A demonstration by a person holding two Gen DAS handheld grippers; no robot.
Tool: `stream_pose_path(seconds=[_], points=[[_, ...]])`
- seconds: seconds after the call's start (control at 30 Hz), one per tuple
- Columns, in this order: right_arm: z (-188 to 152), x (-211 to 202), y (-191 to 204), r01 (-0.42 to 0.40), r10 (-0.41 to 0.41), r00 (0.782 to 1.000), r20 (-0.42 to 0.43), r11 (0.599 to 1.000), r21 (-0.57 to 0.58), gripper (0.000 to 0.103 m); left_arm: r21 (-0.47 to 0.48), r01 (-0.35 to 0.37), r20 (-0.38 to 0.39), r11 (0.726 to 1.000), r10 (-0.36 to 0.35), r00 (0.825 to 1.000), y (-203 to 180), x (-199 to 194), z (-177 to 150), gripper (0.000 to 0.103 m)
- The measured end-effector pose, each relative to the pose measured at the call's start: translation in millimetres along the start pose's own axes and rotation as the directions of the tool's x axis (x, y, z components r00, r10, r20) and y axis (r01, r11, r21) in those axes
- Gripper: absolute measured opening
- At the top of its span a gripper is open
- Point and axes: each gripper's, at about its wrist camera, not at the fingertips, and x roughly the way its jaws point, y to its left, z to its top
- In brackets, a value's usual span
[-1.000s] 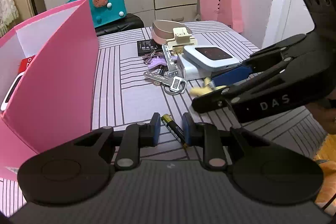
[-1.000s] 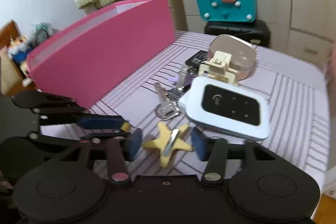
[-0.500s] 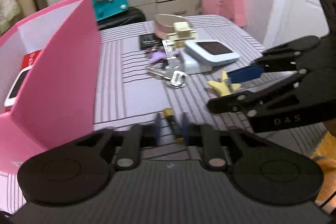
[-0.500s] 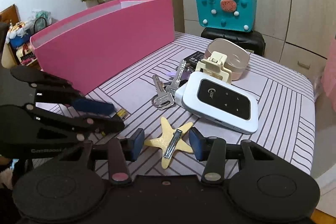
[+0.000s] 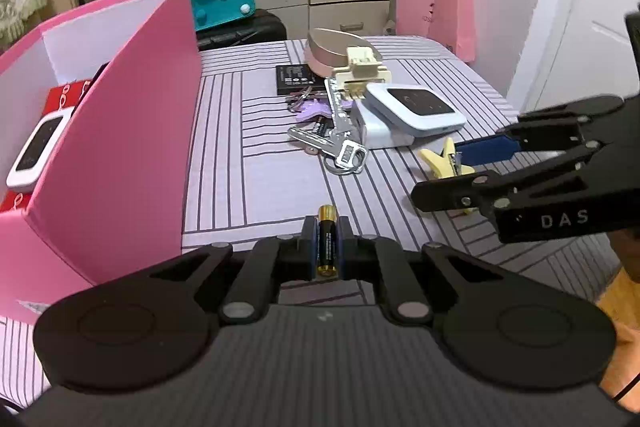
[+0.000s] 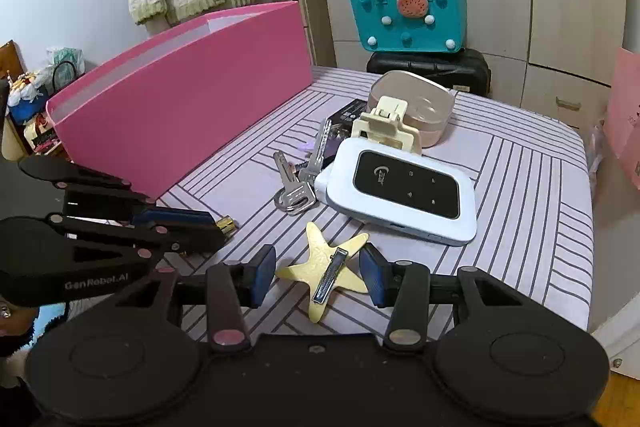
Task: Organize rigid objects
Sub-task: 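Grasp the AA battery with the left gripper while the right gripper grasps the yellow star keychain, then carry the battery with the left gripper while the right gripper carries the star keychain to the box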
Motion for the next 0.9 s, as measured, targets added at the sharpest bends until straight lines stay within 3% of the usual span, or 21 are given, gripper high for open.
stream_pose_path(seconds=[0.6, 0.9], points=[[6.1, -17.7, 3.7, 0.006, -0.007, 0.999, 0.052, 1.000, 0.008, 0.052, -0.060, 0.099, 0.046, 0.993, -0.097, 0.994, 10.4, -26.4, 27.9, 0.008], [26.7, -33.0, 15.1, 0.004, -0.004, 1.000, 0.031, 1.000, -0.018, 0.052, -0.002, 0.103, 0.026, 0.995, -0.103, 0.994, 10.4, -47.7, 40.1, 0.008]])
